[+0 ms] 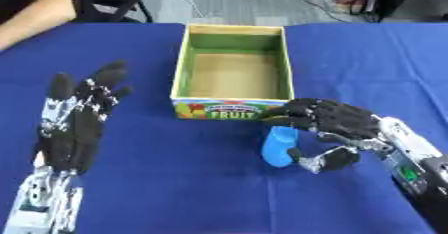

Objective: Pick up objects on the table and place them in the box.

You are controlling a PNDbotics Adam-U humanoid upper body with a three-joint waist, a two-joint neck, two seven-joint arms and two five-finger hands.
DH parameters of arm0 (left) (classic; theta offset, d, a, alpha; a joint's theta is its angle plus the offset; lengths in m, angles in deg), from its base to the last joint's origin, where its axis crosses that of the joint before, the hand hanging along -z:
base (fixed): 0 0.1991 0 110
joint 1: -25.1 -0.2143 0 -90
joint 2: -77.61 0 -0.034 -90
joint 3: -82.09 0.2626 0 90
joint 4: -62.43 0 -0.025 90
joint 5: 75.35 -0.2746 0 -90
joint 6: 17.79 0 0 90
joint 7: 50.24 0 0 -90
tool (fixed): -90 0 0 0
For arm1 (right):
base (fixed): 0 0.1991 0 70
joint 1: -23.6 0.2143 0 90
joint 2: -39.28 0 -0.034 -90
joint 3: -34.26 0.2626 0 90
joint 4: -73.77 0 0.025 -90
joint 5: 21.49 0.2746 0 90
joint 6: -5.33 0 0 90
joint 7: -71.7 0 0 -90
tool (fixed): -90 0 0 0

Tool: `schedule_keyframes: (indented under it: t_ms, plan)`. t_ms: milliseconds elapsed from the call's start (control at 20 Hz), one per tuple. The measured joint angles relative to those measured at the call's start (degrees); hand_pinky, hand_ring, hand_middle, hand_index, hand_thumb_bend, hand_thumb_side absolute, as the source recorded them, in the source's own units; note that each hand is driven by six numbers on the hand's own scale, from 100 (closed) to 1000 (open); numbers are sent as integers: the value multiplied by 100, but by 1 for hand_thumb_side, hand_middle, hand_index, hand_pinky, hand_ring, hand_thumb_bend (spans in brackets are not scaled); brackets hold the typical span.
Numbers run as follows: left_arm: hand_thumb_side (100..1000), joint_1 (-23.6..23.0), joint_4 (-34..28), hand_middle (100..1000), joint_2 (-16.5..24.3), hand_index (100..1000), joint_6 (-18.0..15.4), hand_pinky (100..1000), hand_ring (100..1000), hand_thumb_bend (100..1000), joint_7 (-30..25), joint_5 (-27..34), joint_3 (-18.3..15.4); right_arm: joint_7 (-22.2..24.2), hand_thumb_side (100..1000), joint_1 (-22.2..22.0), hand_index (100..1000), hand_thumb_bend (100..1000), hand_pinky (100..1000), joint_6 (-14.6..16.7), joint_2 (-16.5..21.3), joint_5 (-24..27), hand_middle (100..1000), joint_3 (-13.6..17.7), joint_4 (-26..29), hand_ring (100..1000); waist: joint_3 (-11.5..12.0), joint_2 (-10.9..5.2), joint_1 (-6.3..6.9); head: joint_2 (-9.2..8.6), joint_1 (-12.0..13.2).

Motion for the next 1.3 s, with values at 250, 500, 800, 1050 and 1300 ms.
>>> schedule_keyframes:
  t_ms: [250,500,800,1050,1300]
  plan:
    - [1000,0,0,925,0,789,1,908,964,821,-1,0,0,-40,777,0,992,100,863,12,0,-45,954,0,-15,881,0,0,0,0,0]
    - [1000,0,0,925,0,789,2,908,965,819,-2,0,1,-76,777,1,992,100,861,22,-1,-73,954,0,-53,879,1,1,0,0,0]
    - [1000,4,0,925,0,788,3,908,965,820,-4,0,4,-81,774,61,991,100,856,79,-1,-128,952,-50,-229,874,38,11,0,-1,-1]
    - [1000,8,0,925,-2,787,4,908,966,821,-7,1,33,-75,773,121,988,100,846,175,-37,-180,949,-109,-459,867,72,13,-2,-1,-3]
    - [1000,10,0,925,-3,787,4,908,967,822,-7,7,34,-81,772,208,987,100,843,265,-103,-246,947,-136,-647,863,90,13,-4,-2,-5]
